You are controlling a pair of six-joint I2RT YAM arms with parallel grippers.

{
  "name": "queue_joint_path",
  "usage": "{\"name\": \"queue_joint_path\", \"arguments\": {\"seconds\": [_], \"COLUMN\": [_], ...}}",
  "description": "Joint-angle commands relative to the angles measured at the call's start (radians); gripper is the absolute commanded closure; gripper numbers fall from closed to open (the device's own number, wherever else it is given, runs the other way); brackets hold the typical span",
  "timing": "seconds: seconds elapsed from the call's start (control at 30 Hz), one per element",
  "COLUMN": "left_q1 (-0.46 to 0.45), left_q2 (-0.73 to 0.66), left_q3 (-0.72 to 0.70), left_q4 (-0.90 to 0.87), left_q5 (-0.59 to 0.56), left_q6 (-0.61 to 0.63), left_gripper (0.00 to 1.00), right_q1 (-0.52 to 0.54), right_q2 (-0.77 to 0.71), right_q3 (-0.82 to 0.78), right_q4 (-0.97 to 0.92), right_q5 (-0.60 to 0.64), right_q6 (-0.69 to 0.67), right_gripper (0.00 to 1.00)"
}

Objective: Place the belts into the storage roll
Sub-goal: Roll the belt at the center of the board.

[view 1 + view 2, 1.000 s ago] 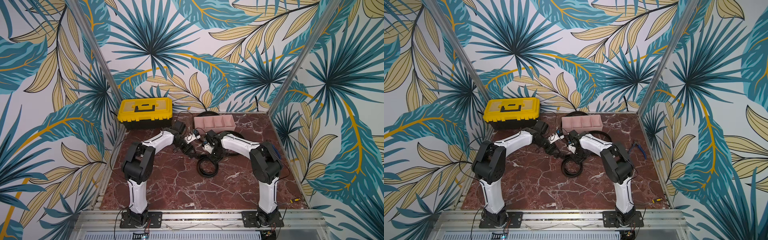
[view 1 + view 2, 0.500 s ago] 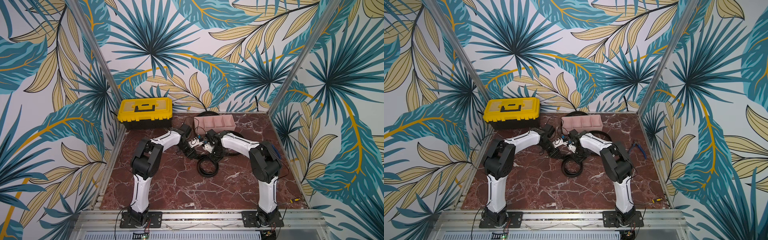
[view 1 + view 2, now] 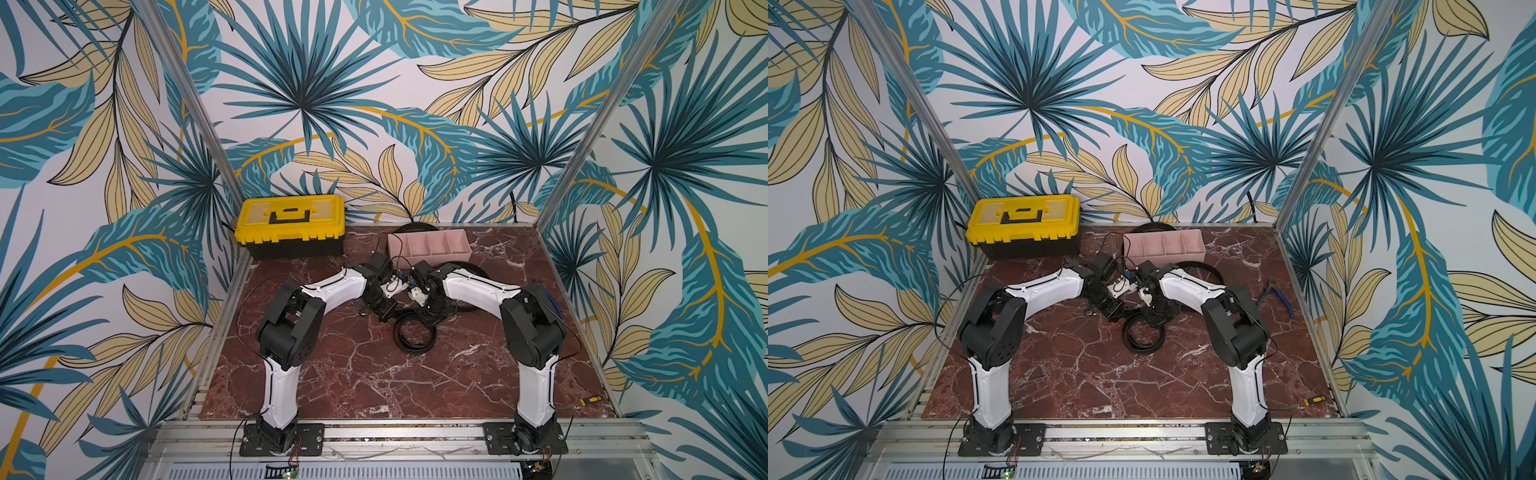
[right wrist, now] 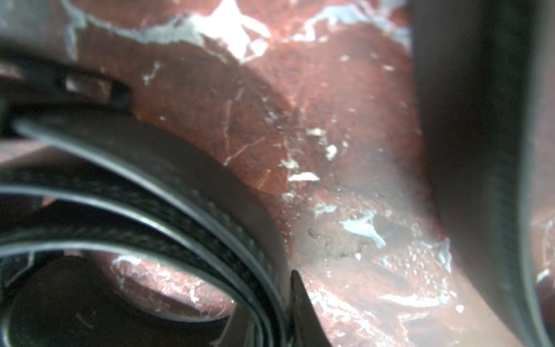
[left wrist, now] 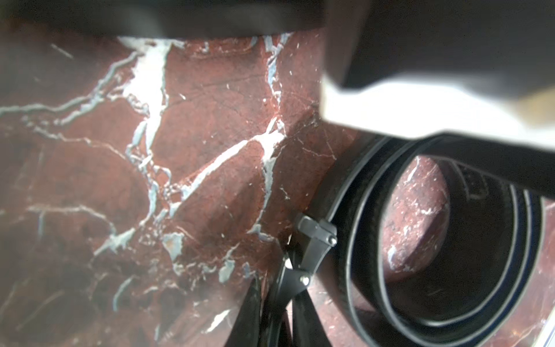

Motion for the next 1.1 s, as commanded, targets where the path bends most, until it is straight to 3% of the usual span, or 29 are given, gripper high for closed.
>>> {"name": "queue_joint_path", "arguments": {"seconds": [0.0,0.43,0.67,0.87,1.07], "left_q1": [-0.043,-0.085,-0.086,-0.093,-0.096], "left_q2": [-0.008,0.000,0.005,0.018,0.020], "left_q3": [-0.065,-0.076,-0.069,-0.058,-0.046], "left_q4": [-0.048,-0.018,-0.018,-0.020,-0.019], "left_q5": [-0.038,-0.134,-0.145,-0.153,-0.150], "left_q6": [-0.083,-0.041,-0.031,-0.025,-0.034], "left_gripper": [0.98,1.00,1.00,1.00,1.00], "right_q1": [-0.006,-0.007,-0.008,-0.008,-0.007], "right_q2": [-0.035,-0.097,-0.156,-0.195,-0.278], "right_q3": [-0.048,-0.079,-0.051,-0.023,-0.004], "right_q4": [0.153,0.161,0.083,0.016,-0.067], "right_q5": [0.022,-0.033,0.021,0.015,-0.117], "right_q6": [0.103,0.123,0.025,-0.077,0.017], "right_gripper": [0.80,0.66,0.59,0.58,0.65]}}
